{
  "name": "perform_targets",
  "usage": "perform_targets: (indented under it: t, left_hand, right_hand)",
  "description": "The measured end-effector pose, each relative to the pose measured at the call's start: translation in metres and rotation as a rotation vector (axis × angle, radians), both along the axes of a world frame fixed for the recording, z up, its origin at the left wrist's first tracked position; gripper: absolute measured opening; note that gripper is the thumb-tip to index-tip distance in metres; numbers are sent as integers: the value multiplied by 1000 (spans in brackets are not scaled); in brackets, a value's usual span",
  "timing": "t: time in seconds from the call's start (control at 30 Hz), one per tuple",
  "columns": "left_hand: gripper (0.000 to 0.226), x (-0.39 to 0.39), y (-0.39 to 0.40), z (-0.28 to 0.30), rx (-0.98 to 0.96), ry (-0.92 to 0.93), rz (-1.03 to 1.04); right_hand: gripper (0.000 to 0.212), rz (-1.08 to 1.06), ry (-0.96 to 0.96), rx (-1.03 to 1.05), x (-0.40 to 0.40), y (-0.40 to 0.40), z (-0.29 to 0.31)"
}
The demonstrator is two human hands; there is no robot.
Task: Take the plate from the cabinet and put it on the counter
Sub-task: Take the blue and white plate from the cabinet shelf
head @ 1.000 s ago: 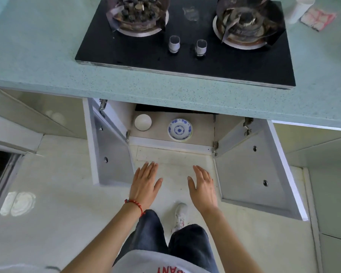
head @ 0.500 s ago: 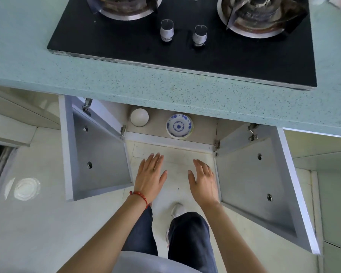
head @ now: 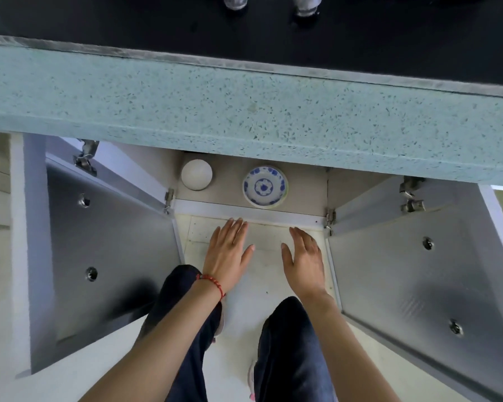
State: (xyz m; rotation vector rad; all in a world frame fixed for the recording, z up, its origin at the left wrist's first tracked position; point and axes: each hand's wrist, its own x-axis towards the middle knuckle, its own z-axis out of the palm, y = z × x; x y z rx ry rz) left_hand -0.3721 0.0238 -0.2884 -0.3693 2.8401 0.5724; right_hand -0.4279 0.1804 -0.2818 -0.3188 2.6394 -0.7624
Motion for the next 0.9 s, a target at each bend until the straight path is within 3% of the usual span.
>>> perform_targets:
  t: [0.53,0.7,0.9]
  left_hand:
    - [55,-65,-20,-163,-58,105,-17]
    - [52,-87,-23,-210,-113,160,-23]
    - [53,-111,-35,-275,-92,205,-21]
  right_hand:
    - [48,11,122,-60,-65,-25,-166]
    - [62,26,178,-90,-86,-36,-213]
    - [50,10,221,-162,-116,-48,-271]
